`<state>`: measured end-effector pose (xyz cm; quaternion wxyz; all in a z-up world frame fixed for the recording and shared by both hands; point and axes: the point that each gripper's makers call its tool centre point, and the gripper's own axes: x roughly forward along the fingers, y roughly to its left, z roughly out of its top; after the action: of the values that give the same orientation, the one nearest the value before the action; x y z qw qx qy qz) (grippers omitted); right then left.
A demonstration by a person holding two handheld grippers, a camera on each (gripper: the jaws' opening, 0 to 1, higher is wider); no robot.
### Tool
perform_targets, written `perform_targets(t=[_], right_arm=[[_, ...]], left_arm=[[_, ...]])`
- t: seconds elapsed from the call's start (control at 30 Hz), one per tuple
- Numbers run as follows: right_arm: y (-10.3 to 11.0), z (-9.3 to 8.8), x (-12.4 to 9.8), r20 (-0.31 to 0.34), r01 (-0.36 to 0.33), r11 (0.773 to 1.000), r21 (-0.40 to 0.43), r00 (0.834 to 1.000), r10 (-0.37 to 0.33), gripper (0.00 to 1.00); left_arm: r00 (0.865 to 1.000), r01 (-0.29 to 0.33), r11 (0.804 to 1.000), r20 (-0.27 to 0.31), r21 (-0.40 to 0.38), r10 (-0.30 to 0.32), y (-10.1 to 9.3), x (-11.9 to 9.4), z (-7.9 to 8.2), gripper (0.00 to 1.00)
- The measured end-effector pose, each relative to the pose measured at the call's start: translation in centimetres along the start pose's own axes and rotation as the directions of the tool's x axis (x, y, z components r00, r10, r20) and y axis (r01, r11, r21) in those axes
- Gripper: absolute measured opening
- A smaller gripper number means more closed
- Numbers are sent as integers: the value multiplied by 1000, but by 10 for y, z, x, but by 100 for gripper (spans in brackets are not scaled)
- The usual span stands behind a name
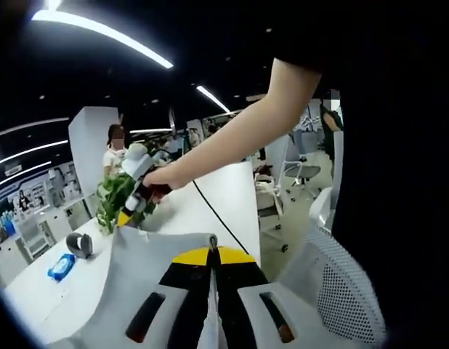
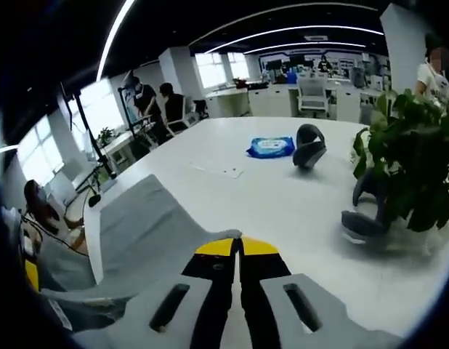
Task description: Fold the towel on the table until its edges align and the towel forms a compact rectangular stack.
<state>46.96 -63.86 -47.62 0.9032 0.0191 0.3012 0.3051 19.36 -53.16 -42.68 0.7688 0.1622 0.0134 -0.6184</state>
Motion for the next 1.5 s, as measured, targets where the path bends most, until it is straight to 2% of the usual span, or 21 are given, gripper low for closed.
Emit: perform_targets(t=[0.27,0.43,0.53,0.87,1.13,1.33,1.5], right_arm=[[2,7,-8,34,-2,1000,18,999,1,0],[2,19,-17,81,-4,999,37,997,1,0],[-1,26,-23,101,0,999,42,995,-4,0],[-12,47,-46,110,33,999,-6,993,-32,0],[-7,76,-55,146,42,998,-43,989,-35,0],[-1,94,-58,164,39,995,-92,986,-24,0],[-3,107,-63,185,46,994,-101,982,-27,0]], left_arm=[[1000,11,1000,27,18,-11,-3,3,16,1],[998,26,999,52,26,-27,-4,9,29,1],[998,15,999,63,38,-17,-3,13,36,1],[993,-7,996,119,84,-3,2,20,65,1],[987,-31,993,162,115,12,8,23,88,1],[985,-40,986,171,160,12,7,29,101,1],[980,-52,990,200,131,25,13,35,113,1]])
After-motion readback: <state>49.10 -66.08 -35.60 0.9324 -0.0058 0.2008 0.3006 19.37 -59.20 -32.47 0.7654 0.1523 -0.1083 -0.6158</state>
